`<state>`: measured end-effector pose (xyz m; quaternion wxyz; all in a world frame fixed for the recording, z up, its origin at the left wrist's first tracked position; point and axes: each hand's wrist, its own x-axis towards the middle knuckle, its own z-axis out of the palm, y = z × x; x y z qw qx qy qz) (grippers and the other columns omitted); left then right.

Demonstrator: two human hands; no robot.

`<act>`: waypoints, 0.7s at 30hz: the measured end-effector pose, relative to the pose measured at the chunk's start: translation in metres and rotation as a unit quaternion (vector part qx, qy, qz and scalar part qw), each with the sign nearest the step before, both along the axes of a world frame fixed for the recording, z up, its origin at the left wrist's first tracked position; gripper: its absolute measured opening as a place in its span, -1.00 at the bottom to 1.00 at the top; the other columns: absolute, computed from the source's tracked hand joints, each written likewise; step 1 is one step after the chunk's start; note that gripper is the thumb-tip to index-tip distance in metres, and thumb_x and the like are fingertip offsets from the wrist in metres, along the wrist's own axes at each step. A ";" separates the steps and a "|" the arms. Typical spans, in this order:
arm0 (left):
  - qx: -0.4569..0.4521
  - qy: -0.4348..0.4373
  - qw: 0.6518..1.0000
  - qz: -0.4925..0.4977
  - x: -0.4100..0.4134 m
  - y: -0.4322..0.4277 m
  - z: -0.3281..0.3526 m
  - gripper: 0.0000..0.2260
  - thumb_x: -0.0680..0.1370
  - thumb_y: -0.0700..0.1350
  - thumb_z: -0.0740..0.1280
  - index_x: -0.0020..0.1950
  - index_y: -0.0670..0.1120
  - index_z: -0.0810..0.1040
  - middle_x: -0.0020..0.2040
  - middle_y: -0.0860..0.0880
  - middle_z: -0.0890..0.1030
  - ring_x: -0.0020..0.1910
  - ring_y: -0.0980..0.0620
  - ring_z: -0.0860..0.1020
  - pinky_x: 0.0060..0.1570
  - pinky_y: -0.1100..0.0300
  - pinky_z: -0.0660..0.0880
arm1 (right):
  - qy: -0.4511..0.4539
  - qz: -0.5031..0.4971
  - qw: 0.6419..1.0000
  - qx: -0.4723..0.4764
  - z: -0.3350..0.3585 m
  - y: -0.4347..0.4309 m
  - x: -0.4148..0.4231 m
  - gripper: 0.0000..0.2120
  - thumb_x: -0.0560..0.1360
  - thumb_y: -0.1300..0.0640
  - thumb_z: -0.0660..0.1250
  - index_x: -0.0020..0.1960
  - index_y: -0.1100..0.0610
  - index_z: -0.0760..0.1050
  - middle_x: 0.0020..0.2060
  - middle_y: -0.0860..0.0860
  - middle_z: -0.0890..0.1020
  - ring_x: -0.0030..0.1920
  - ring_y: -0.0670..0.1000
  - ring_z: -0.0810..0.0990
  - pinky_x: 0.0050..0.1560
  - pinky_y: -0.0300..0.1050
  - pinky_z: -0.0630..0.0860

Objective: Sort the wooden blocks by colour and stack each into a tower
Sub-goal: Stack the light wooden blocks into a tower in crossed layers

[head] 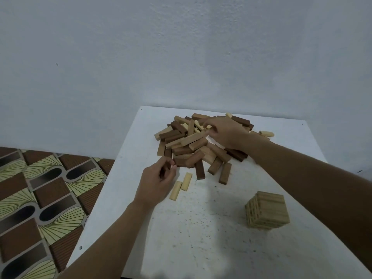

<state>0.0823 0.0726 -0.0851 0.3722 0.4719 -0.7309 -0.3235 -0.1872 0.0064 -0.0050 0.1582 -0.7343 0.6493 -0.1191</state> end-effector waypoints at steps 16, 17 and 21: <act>-0.005 -0.002 1.000 -0.017 0.003 -0.005 -0.005 -0.96 0.66 -0.05 0.32 0.05 0.04 0.56 -0.35 -0.02 0.51 -0.35 -0.06 0.47 -0.36 0.16 0.37 | 0.116 -0.112 0.987 -0.020 -0.021 -0.055 0.021 -0.86 0.48 0.03 0.36 -0.10 0.09 0.45 -0.16 0.05 0.53 -0.13 0.11 0.56 -0.27 -0.12 0.40; -0.006 -0.001 1.000 -0.020 0.003 -0.005 -0.005 -0.96 0.66 -0.06 0.32 0.04 0.04 0.56 -0.35 -0.02 0.51 -0.35 -0.05 0.47 -0.35 0.15 0.37 | 0.117 -0.124 0.985 -0.016 -0.022 -0.056 0.022 -0.86 0.48 0.09 0.36 -0.10 0.09 0.41 -0.14 0.05 0.52 -0.12 0.11 0.55 -0.28 -0.11 0.37; -0.009 -0.004 0.999 -0.031 0.005 -0.006 -0.006 -0.94 0.66 -0.06 0.32 0.01 0.03 0.58 -0.34 -0.03 0.52 -0.35 -0.05 0.48 -0.34 0.12 0.39 | 0.080 -0.144 0.986 -0.018 -0.028 -0.054 0.020 -0.88 0.45 0.19 0.35 -0.04 0.12 0.44 -0.10 0.07 0.54 -0.11 0.11 0.55 -0.31 -0.14 0.34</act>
